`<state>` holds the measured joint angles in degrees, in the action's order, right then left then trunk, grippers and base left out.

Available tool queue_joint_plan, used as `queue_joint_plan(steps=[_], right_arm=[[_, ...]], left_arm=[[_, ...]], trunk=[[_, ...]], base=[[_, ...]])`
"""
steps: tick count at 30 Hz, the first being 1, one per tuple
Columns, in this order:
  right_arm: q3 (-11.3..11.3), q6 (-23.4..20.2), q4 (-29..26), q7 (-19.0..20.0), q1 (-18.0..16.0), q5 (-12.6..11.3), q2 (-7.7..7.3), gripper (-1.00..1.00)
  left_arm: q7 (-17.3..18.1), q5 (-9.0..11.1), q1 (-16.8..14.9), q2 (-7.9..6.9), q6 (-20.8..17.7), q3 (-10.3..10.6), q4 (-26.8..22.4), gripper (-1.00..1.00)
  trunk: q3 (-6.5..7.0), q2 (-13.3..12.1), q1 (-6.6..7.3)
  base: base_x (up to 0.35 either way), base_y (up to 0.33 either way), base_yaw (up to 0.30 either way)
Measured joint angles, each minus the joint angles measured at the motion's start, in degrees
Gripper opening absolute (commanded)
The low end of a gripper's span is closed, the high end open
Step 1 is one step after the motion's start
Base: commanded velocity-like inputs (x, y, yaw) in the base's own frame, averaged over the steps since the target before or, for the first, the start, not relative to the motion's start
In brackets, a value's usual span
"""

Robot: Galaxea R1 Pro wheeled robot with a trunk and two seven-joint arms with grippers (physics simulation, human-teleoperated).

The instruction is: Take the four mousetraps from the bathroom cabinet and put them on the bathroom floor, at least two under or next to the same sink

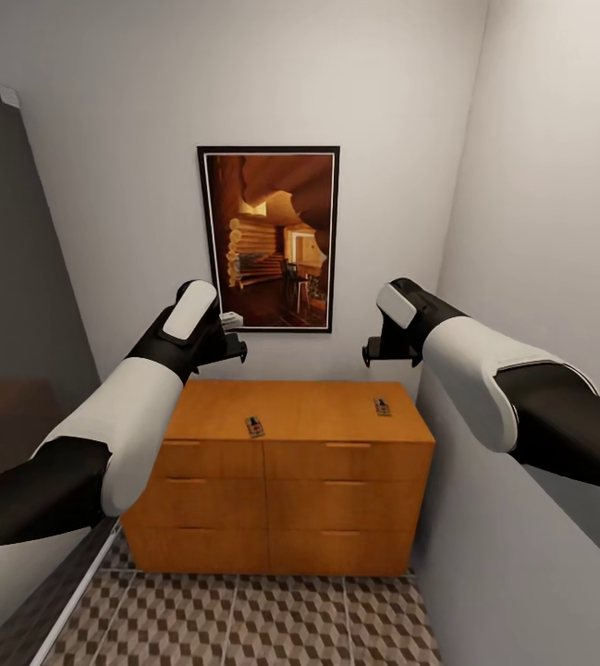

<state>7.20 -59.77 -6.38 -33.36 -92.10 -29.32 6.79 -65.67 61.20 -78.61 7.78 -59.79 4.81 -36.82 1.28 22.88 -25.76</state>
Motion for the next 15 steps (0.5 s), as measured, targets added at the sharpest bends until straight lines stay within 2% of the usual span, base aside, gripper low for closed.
queue_joint_plan(steps=[9, 15], right_arm=[[0.00, 0.00, 0.25, 0.02, 0.09, 0.04, 0.05, 1.00], [-0.01, 0.00, 0.66, 0.02, 0.15, 0.05, 0.05, 1.00]], left_arm=[[-0.24, -0.11, 0.04, -0.05, 0.01, 0.01, -0.75, 1.00], [-1.62, -0.03, 0.15, -0.14, 0.03, 0.03, -2.63, 1.00]], trunk=[[0.00, 0.00, 0.00], [0.00, 0.00, 0.00]], base=[[0.026, 0.000, 0.000], [0.007, 0.000, 0.000]])
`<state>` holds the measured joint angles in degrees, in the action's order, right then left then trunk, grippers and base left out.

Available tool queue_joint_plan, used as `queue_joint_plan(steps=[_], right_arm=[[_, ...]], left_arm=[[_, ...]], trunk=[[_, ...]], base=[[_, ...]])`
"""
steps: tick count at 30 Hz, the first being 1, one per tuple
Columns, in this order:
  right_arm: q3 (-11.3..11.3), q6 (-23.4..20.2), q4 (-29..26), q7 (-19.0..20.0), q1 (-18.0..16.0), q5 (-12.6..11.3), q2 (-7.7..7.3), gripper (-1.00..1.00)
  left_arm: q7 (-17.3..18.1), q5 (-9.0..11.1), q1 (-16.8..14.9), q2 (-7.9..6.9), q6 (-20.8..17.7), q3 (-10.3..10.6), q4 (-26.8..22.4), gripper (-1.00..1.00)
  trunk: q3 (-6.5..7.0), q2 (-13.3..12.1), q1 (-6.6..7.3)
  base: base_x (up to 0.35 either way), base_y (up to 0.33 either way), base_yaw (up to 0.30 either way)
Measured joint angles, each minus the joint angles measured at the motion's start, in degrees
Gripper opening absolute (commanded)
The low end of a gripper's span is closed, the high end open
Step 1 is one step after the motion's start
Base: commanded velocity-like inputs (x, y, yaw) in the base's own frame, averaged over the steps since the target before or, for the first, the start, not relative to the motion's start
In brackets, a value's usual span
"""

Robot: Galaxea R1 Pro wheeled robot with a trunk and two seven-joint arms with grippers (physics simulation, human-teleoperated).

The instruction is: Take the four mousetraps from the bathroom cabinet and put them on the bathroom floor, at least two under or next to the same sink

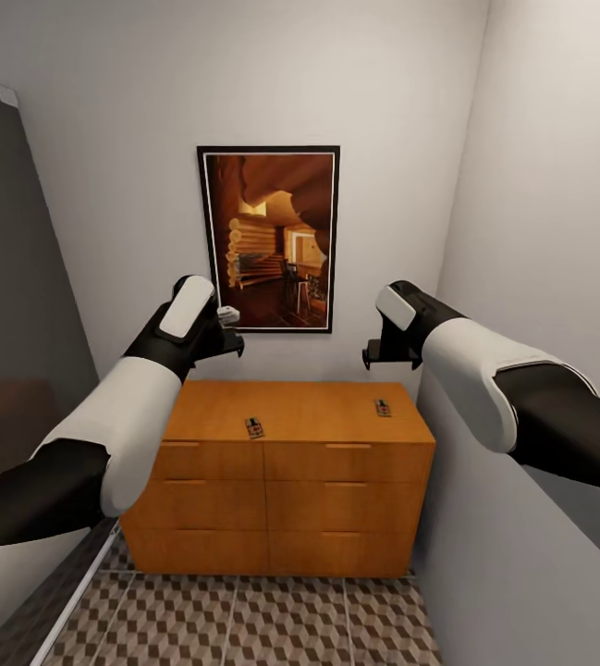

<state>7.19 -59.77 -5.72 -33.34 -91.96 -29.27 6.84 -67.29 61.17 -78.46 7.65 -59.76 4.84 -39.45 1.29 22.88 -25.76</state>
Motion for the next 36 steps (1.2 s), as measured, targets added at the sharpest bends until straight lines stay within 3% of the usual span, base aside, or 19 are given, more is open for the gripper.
queue_joint_plan(steps=[10, 24, 36], right_arm=[[0.01, 0.00, 1.03, 0.00, 0.02, 0.07, 0.00, 1.00], [0.01, 0.01, 1.81, -0.01, 0.03, 0.14, 0.08, 1.00], [0.00, 0.01, 1.90, -0.07, 0.03, 0.17, 0.03, 1.00]], left_arm=[[-1.86, 0.42, 0.09, -0.24, 0.03, 0.05, -5.80, 1.00], [-6.70, 0.66, 1.49, -0.40, 0.13, 0.24, -23.37, 1.00], [-8.95, 0.34, 3.92, -0.43, 0.17, 0.38, -31.61, 1.00]], trunk=[[0.00, 0.00, 0.00], [0.00, 0.00, 0.00], [0.00, 0.00, 0.00]], base=[[0.002, 0.000, 0.000], [0.000, 0.000, 0.000], [0.000, 0.000, 0.000]])
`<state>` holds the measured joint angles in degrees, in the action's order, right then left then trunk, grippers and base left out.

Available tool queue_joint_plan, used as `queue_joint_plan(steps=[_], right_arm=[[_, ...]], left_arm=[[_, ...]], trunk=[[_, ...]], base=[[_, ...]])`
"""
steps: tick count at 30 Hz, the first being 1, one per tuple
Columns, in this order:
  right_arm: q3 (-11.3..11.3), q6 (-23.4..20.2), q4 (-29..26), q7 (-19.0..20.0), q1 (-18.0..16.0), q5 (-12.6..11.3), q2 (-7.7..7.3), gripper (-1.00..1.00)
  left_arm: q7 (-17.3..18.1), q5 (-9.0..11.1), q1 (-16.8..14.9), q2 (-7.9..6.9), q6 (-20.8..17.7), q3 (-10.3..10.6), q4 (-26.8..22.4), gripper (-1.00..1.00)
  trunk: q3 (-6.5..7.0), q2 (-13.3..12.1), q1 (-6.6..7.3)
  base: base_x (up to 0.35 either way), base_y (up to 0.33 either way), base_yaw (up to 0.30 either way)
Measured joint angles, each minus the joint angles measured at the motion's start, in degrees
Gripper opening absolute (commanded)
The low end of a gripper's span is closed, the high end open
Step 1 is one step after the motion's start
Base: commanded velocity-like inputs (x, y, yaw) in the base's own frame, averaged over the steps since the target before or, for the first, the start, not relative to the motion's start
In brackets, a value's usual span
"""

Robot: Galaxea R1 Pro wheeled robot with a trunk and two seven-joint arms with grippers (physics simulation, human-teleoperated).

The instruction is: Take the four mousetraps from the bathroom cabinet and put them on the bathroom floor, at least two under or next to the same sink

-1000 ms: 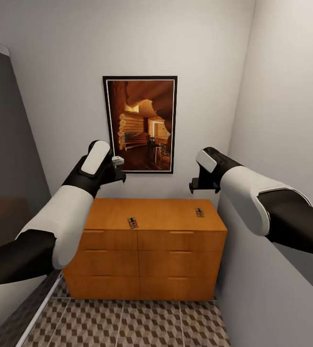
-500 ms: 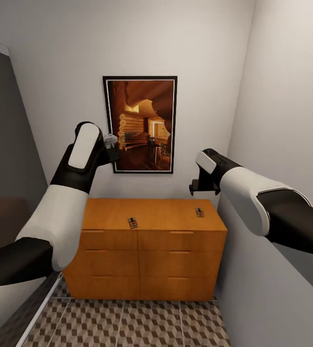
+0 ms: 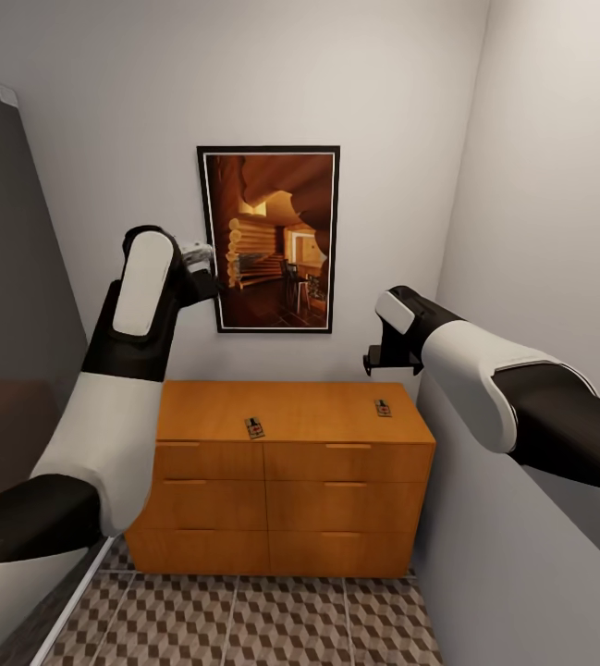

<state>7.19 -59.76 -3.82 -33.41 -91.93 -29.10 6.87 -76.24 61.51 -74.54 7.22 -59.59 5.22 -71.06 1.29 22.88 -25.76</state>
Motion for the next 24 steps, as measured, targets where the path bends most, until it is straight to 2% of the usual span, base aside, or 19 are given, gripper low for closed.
queue_joint_plan(steps=[6, 13, 24], right_arm=[[-0.01, 0.00, 0.11, -0.02, 0.07, 0.00, 0.05, 1.00], [-0.02, 0.00, 0.21, -0.02, 0.48, 0.00, 0.07, 1.00], [0.06, 0.00, 0.51, -0.01, 1.07, 0.00, 0.18, 1.00]], left_arm=[[-0.40, -0.06, 2.50, -0.11, 0.01, 0.09, -5.97, 1.00], [-0.62, -0.18, 4.36, -0.32, 0.02, 0.15, -10.40, 1.00], [-1.00, -0.43, 5.43, -0.45, 0.03, 0.27, -12.16, 1.00]], trunk=[[0.00, 0.00, 0.00], [0.00, 0.02, 0.02], [0.00, 0.00, 0.00]], base=[[0.000, 0.000, 0.000], [0.070, 0.032, 0.000], [0.077, 0.049, 0.000]])
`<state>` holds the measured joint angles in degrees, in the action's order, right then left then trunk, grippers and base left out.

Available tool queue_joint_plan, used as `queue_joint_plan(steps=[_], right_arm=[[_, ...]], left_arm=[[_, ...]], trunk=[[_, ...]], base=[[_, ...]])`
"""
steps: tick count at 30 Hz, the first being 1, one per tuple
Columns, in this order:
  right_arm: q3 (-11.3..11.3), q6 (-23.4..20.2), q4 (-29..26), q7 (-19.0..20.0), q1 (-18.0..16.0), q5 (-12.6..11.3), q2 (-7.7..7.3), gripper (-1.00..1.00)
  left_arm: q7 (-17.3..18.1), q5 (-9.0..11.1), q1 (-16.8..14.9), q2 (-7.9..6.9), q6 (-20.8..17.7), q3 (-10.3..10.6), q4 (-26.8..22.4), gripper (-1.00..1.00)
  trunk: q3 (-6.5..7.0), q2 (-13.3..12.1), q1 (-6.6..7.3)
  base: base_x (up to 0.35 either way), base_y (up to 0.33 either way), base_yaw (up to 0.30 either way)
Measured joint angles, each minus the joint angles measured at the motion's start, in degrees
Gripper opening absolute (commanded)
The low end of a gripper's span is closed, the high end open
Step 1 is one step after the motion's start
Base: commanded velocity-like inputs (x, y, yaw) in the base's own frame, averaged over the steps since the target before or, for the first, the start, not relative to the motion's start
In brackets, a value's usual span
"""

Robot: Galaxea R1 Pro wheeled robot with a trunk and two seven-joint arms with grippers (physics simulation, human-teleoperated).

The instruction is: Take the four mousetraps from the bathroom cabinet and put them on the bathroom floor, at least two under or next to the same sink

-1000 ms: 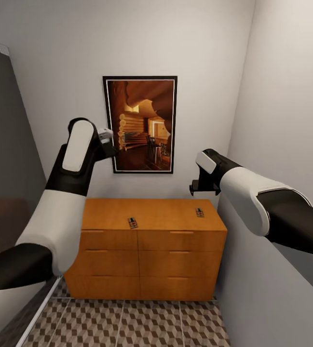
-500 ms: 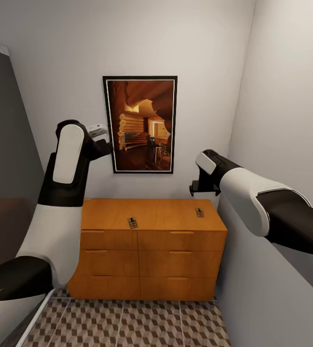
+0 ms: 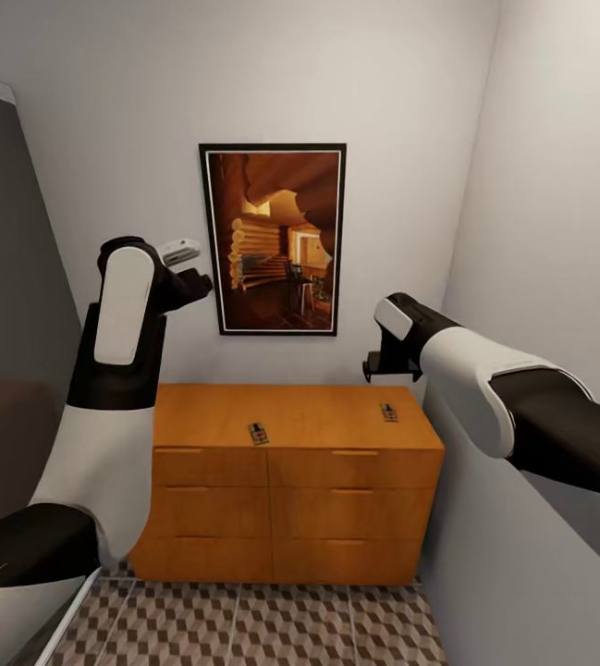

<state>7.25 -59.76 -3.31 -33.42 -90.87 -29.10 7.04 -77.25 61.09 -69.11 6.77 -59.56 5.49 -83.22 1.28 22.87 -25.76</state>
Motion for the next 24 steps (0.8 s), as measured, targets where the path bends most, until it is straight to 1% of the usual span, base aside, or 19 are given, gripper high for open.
queue_joint_plan(steps=[5, 18, 24], right_arm=[[0.03, 0.00, 0.02, 0.02, 0.20, 0.01, 0.05, 1.00], [0.04, -0.01, -0.22, 0.07, 0.32, 0.01, 0.11, 1.00], [0.14, -0.01, -0.65, 0.08, 0.33, 0.02, 0.04, 1.00]], left_arm=[[-0.07, -0.05, 0.14, 0.00, 0.00, 0.10, -0.25, 1.00], [-0.12, -0.14, 0.23, 0.00, 0.00, 1.14, -0.40, 1.00], [-0.17, -0.17, 0.24, 0.00, 0.00, 1.59, -0.41, 1.00]], trunk=[[0.00, 0.00, 0.00], [0.00, 0.00, 0.01], [0.00, 0.01, 0.02]], base=[[0.054, 0.021, 0.000], [0.113, 0.056, 0.000], [0.182, 0.014, 0.000]])
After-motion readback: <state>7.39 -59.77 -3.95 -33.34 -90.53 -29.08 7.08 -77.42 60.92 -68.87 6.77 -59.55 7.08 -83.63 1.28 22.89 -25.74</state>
